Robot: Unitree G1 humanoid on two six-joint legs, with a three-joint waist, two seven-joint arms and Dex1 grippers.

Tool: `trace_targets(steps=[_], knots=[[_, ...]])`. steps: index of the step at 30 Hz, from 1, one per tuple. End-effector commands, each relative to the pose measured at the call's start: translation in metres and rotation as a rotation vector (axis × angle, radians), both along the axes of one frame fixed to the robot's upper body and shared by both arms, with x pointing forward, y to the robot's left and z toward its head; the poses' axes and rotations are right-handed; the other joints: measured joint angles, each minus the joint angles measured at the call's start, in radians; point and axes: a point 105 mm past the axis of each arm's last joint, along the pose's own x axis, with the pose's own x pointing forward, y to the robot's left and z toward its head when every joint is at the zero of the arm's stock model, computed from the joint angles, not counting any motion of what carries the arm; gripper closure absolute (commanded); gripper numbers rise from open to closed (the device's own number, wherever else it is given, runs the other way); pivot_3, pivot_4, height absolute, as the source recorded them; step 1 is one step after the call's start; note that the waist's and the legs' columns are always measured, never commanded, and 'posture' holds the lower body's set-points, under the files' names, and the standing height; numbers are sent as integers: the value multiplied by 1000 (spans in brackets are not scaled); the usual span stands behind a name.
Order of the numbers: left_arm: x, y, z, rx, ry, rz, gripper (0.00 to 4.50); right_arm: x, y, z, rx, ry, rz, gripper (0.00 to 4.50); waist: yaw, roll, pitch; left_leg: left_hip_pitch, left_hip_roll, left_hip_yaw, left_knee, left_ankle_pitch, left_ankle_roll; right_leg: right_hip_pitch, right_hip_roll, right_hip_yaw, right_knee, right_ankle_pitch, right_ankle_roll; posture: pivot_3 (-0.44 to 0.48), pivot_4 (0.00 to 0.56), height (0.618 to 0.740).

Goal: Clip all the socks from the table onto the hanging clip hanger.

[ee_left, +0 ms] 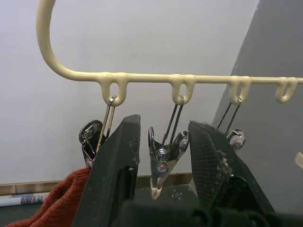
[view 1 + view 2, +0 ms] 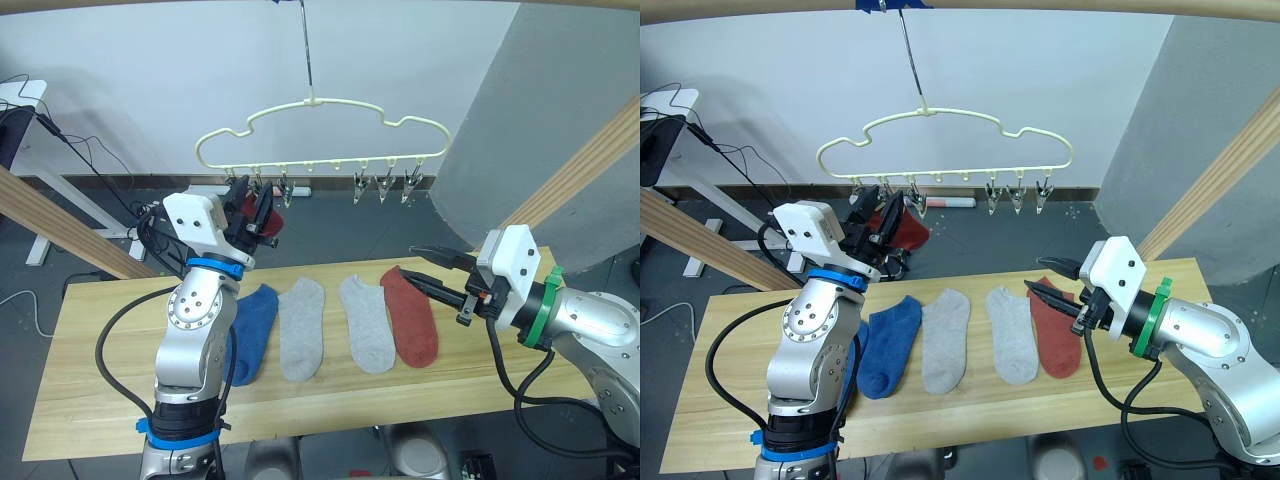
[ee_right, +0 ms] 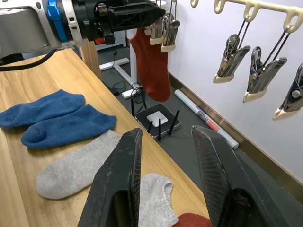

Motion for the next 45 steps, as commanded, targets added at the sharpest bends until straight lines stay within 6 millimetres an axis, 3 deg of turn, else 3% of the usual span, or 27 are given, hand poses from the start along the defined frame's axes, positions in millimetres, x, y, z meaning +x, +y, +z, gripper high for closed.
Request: trace_targets(steps=[1, 13, 20, 22, 25, 29, 30, 37, 43, 45], knots=[[-3, 0, 7, 13, -34, 3, 2741, -6, 5, 6, 8, -30, 40, 2772, 0, 0, 0, 0, 0, 0, 0, 0, 0, 0, 0, 0, 0, 0, 0, -297, 335, 740], [0, 0, 7, 22, -32, 0, 2741, -5, 7, 7, 16, -32, 46, 2772, 1, 0, 0, 0, 0, 0, 0, 0, 0, 0, 0, 0, 0, 0, 0, -297, 334, 740], [0, 1, 6, 19, -37, -7, 4177, -6, 8, 7, 17, -29, 47, 2772, 0, 0, 0, 0, 0, 0, 1, 0, 0, 0, 0, 0, 1, 0, 0, -297, 332, 740], [0, 1, 6, 19, -39, -7, 4463, -7, 8, 6, 15, -28, 46, 2772, 0, 0, 0, 0, 0, 0, 1, 0, 0, 0, 0, 0, 1, 0, 0, -297, 332, 740], [-1, 2, 6, 23, -38, -5, 4485, -7, 8, 3, 15, -8, 38, 2772, 0, 0, 0, 0, 0, 0, 1, 0, 0, 0, 0, 0, 1, 0, 0, -295, 332, 740], [-1, 2, 6, 29, -40, -8, 4485, 0, -5, -24, -64, 80, -75, 2772, 1, 0, 0, 0, 0, 0, 1, 0, 0, 0, 0, 0, 1, 0, 0, -295, 332, 740], [-1, 2, 6, 35, -39, -10, 4485, 4, -9, -39, -81, 112, -148, 2772, 2, 0, 0, 0, 0, -1, 1, 0, 0, 1, 0, 0, 1, 0, 0, -290, 336, 740], [-4, -2, 8, 49, -43, -30, 4500, 30, -11, -102, -108, 174, -466, 442, -3, 0, 0, 2, 1, 0, 1, 0, 0, 1, 0, 0, 2, 0, 0, -279, 339, 740], [-4, -6, 8, 46, -40, -41, 4500, 56, -19, -148, -83, 229, -719, 442, -1, 0, 0, 2, 1, 0, 1, 0, 0, 1, 0, 1, 1, 0, 0, -265, 336, 740], [-4, -7, 9, 46, -39, -43, 4500, 65, -23, -151, -48, 216, -798, 442, 0, 0, 0, 2, 2, 0, 1, 0, 0, 1, 0, 1, 2, 0, 0, -265, 336, 740]])
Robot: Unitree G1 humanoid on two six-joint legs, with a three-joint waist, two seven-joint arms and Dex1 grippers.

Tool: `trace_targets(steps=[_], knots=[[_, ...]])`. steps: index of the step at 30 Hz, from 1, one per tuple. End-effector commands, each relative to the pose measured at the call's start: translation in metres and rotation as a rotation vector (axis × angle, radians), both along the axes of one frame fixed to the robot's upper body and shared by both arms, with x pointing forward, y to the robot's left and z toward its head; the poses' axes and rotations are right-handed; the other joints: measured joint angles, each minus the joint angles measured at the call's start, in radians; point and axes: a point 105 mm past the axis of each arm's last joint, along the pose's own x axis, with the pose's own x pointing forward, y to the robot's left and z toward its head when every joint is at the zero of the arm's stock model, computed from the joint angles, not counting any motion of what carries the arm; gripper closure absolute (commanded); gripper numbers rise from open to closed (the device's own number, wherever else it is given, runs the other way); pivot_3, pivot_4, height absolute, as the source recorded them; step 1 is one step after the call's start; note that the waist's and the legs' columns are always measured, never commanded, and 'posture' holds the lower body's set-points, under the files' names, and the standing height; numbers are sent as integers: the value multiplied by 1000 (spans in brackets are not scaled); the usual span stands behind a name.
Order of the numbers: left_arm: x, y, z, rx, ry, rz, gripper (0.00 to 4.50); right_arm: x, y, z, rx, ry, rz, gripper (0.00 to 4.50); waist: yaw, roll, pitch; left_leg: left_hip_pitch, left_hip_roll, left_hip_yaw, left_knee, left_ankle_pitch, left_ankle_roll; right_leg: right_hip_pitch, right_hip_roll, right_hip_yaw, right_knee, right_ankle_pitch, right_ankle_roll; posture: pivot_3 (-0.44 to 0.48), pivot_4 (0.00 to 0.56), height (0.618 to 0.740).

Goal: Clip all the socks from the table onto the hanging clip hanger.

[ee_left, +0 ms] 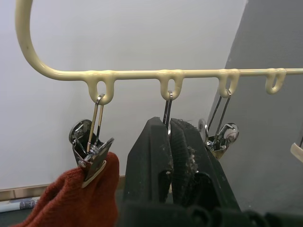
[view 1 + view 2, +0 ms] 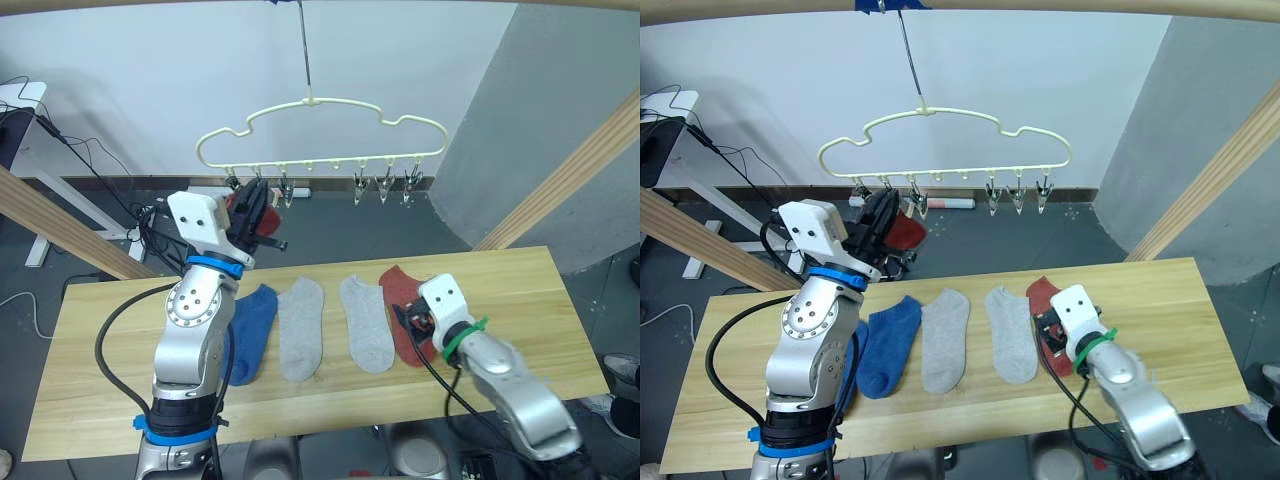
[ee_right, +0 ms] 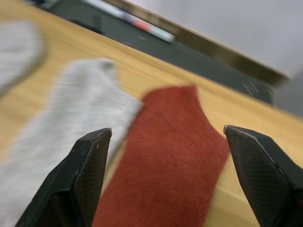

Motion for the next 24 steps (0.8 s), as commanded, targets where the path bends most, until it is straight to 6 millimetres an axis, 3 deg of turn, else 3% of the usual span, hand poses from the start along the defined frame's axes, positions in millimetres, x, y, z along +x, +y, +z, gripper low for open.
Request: trace_targets(steps=[1, 12, 15, 24], knots=[[-7, -3, 11, 6, -42, -9, 4500, 14, -11, -4, 6, -47, -141, 442, 0, 0, 0, 0, 0, 0, 0, 0, 0, 0, 0, 0, 0, 0, 0, -254, 336, 740], [-8, -4, 10, 2, -32, -17, 4500, 13, -1, -45, 184, 143, -239, 442, 0, 0, 0, 0, 0, 0, 0, 0, 0, 0, -1, 0, 0, 0, 0, -246, 334, 740], [-9, -2, 10, 5, -31, -25, 4500, 8, -2, -56, 161, 186, -232, 982, 0, 0, 0, 2, 0, 0, -1, 0, 0, 1, 0, 0, 0, 0, 0, -240, 334, 740], [-11, -5, 10, -8, -6, -76, 4500, 7, -3, -53, 119, 152, -211, 4138, 6, 0, 0, 6, 0, 0, -1, 0, 0, 6, 0, 0, 0, 0, 0, -235, 338, 740]])
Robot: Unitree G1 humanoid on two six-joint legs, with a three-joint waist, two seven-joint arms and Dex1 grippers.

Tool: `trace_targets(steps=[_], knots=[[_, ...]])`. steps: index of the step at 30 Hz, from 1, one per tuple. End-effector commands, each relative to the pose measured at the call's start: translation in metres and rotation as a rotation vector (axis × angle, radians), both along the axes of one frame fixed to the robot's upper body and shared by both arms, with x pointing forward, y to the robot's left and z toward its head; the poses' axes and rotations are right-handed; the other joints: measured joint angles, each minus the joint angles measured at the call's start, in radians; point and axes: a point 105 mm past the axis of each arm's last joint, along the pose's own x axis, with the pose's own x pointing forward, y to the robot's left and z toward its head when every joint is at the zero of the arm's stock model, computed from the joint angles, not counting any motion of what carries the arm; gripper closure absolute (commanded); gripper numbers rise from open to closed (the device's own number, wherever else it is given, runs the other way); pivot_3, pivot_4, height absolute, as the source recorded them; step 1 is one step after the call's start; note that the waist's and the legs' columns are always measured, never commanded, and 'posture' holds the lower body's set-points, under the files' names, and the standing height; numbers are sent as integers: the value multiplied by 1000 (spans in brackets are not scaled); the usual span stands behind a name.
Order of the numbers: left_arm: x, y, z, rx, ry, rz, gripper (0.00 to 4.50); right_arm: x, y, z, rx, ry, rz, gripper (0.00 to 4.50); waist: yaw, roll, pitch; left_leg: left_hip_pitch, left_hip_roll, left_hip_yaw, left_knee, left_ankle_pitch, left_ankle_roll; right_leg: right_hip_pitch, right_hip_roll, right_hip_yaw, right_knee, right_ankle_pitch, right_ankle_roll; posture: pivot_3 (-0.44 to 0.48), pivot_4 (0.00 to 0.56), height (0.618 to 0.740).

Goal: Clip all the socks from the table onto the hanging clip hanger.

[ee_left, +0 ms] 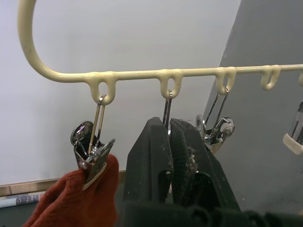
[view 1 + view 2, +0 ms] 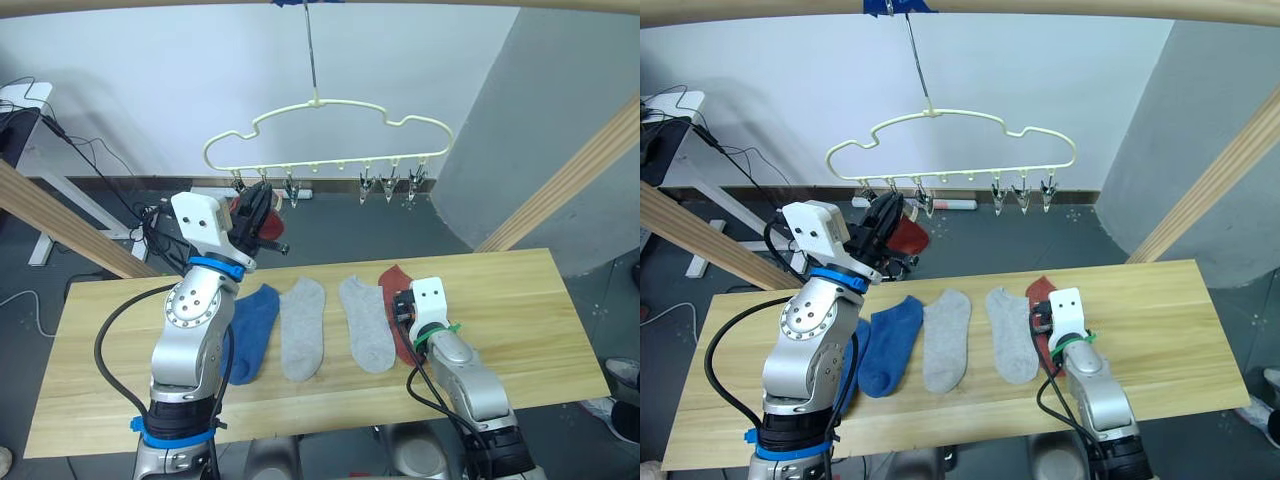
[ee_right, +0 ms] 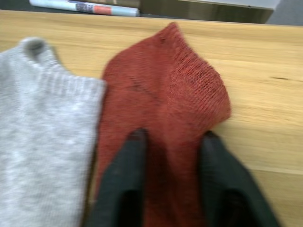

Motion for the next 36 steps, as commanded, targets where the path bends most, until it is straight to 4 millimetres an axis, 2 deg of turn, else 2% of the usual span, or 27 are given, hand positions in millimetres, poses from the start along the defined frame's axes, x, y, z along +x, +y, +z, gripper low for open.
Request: trace_targets(steps=[1, 4, 7, 10, 13, 16, 18, 24, 30, 36], knots=[[-9, -4, 12, -12, -34, -54, 4500, -8, -13, -11, -52, 35, -21, 4461, 2, 0, 0, 0, 0, 0, 0, 0, 0, 0, 0, 0, 0, 0, 0, -238, 338, 740], [-12, -7, 14, -34, -12, -116, 4500, -6, -10, 10, -67, -42, 37, 4461, 2, 0, 0, 0, 0, 0, 0, 0, 0, 0, -1, 0, 0, 0, 0, -239, 338, 740], [-16, -9, 21, -49, 8, -194, 4500, -7, 3, 44, -95, -158, 195, 4461, -1, 0, 0, -1, 0, 1, -1, 0, 0, -1, -1, 0, -1, 0, 0, -245, 339, 740], [-18, -2, 29, -68, 41, -234, 4500, -12, 27, 83, -146, -304, 419, 4461, -11, 0, 0, -1, -1, 1, -1, 0, 0, -2, 1, 0, -1, 0, 0, -247, 342, 740], [-19, 0, 35, -95, 72, -262, 4500, -19, 50, 108, -156, -393, 589, 4461, -12, 0, 1, 0, 0, 0, -1, 0, 0, -2, 3, -1, 0, 0, 1, -242, 342, 740], [-20, -1, 40, -130, 102, -291, 4500, -24, 73, 122, -134, -445, 701, 4461, -6, 0, 1, -1, 1, -1, -2, 0, 0, -2, 3, -1, -1, 0, 0, -236, 339, 740], [-21, -2, 43, -140, 116, -311, 4500, -26, 88, 129, -103, -467, 752, 4461, -3, 0, 1, -1, 0, -1, -2, 0, 0, -2, 2, -1, -1, 0, 0, -230, 338, 740], [-24, -4, 45, -156, 153, -340, 4500, -21, 116, 137, -54, -506, 799, 4461, 3, 0, 1, -2, 1, -2, -2, 0, 0, -2, -1, -1, -2, 0, 0, -223, 335, 740], [-24, -3, 44, -170, 172, -342, 4500, -18, 130, 138, -44, -525, 834, 4461, 2, 0, 1, -2, 1, -2, -1, 0, 0, -2, -2, -1, -2, 0, 0, -211, 330, 740], [-25, -2, 42, -169, 179, -341, 4500, -14, 131, 141, -36, -549, 813, 4461, 2, 0, 1, -2, 1, -2, -2, 0, 0, -3, -1, -1, -1, 0, 0, -204, 328, 740]])
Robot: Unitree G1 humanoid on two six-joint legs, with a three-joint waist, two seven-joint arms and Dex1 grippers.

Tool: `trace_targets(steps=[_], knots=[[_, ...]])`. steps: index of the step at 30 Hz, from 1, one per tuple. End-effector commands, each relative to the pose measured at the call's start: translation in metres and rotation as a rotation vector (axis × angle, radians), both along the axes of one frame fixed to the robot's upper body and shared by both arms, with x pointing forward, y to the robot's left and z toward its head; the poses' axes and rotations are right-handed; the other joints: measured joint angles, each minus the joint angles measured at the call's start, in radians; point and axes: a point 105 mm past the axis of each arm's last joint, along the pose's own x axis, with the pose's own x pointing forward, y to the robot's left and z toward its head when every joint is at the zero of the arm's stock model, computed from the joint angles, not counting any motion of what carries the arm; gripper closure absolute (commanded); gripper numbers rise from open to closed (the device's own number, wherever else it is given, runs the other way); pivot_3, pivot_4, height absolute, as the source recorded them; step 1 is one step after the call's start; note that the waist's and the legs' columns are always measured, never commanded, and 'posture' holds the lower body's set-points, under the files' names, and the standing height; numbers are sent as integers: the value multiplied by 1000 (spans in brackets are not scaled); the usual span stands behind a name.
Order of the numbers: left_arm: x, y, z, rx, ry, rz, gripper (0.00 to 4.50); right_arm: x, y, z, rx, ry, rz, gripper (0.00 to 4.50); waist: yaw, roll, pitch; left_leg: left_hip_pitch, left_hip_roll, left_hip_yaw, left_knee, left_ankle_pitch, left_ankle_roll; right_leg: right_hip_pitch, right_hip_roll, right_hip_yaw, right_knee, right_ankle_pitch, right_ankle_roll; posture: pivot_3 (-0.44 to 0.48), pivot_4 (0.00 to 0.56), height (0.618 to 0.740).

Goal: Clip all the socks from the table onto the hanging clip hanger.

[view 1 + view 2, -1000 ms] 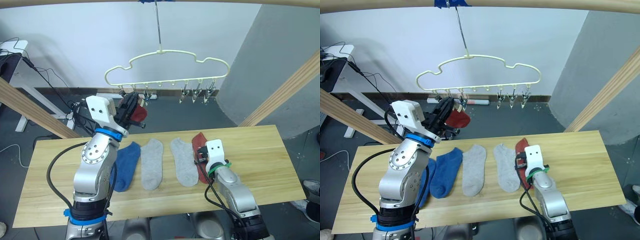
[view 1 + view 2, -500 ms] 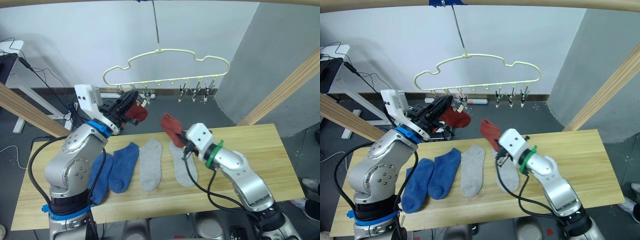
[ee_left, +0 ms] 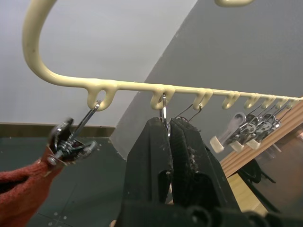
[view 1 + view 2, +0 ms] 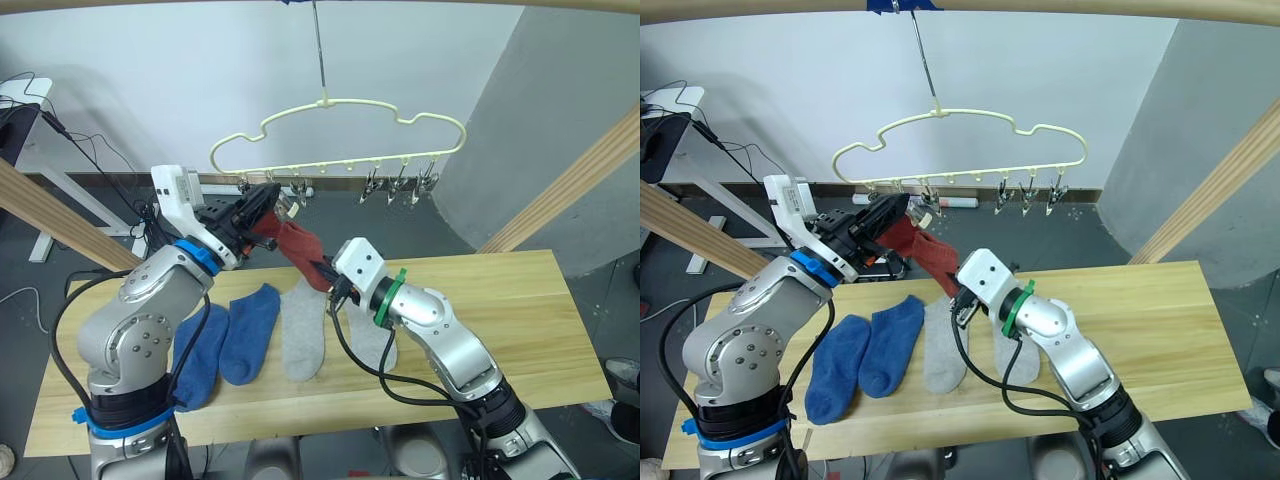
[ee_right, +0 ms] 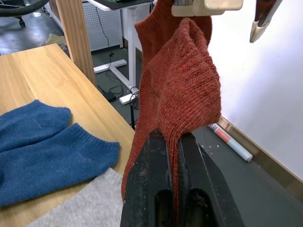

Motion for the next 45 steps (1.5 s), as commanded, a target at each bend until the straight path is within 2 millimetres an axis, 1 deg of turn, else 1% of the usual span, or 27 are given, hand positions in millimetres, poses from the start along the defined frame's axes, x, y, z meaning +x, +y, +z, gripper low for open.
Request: trace_targets(steps=[1, 8, 14, 21, 23, 25, 27, 30, 33, 36, 37, 40, 42, 45], knots=[[-11, -3, 18, 6, -83, -21, 4500, -3, 6, 17, 45, -66, 23, 4461, 0, 0, 0, 0, 0, 0, 0, 0, 0, 0, 0, 0, 0, 0, 0, -204, 328, 740], [-11, 0, 15, 20, -76, -14, 4500, -1, 5, 26, 68, -98, 17, 4461, 0, 0, 0, 0, 0, 0, 0, 0, 0, 0, 0, 0, 0, 0, 0, -205, 330, 740], [-12, 0, 13, 25, -71, -17, 4500, -2, 6, 30, 77, -105, 20, 4461, 0, 0, 0, 0, 0, 0, 0, 0, 0, 0, 0, 0, 0, 0, 0, -206, 331, 740], [-14, -3, 9, 17, -56, -44, 4500, 0, 11, 32, 88, -104, 24, 4461, 0, 0, 0, 0, 0, 0, 0, 0, 0, 0, 0, 0, 0, 0, 0, -207, 330, 740], [-13, 0, 8, 27, -54, -28, 3880, 1, 13, 33, 88, -104, 24, 4500, 0, 0, 0, 0, 0, 0, 0, 0, 0, 0, 0, 0, 0, 0, 0, -206, 330, 740], [-13, 0, 7, 33, -53, -26, 3449, 2, 15, 33, 90, -101, 24, 4500, 0, 0, 0, 0, 0, -1, 0, 0, 0, 0, 0, 1, 0, 0, 0, -204, 330, 740], [-13, 1, 6, 38, -55, -23, 2742, 1, 17, 33, 96, -96, 32, 4500, 0, 0, 0, 0, 0, -1, 0, 0, 0, 0, 0, 1, 1, 0, 0, -204, 330, 740], [-14, 1, 6, 45, -56, -24, 1851, 1, 18, 33, 99, -89, 38, 4500, 0, 0, 0, 0, 0, -1, 0, 0, 0, 0, 0, 1, 1, 0, 0, -204, 330, 740], [-15, 2, 3, 79, -60, -19, 1005, 0, 19, 30, 84, -75, 50, 3764, 0, 0, 0, 0, 0, -1, 0, 0, 0, -1, 0, 1, 1, 0, 0, -201, 329, 740], [-17, 5, 0, 130, -84, 9, 941, -3, 18, 22, 22, -73, 70, 2777, 0, 0, 0, 0, 1, -1, 0, 0, 0, -1, 0, 1, 1, 0, 0, -200, 327, 740], [-17, 5, 0, 142, -94, 16, 941, -3, 16, 20, 13, -72, 73, 2777, 0, 0, 0, 0, 0, -1, 0, 0, 0, -1, 0, 1, 1, 0, 0, -200, 327, 740], [-19, 5, -4, 213, -151, 55, 941, -7, -3, 15, -14, -53, 63, 2777, 0, 0, 0, 0, 0, -1, 0, 0, 0, -1, 0, 1, 0, 0, 0, -204, 329, 740], [-21, 4, -7, 235, -176, 67, 941, -14, -17, 11, -39, -30, 72, 2777, 2, 0, 0, 0, 1, -1, -1, 0, 0, -1, -1, 1, 0, 0, 0, -212, 333, 740], [-25, 1, -10, 262, -229, 102, 941, -23, -40, 14, -63, -21, 74, 2777, 2, 0, 0, -1, 0, -1, -1, 0, 0, -1, -2, 1, -1, 0, 0, -212, 333, 740]])
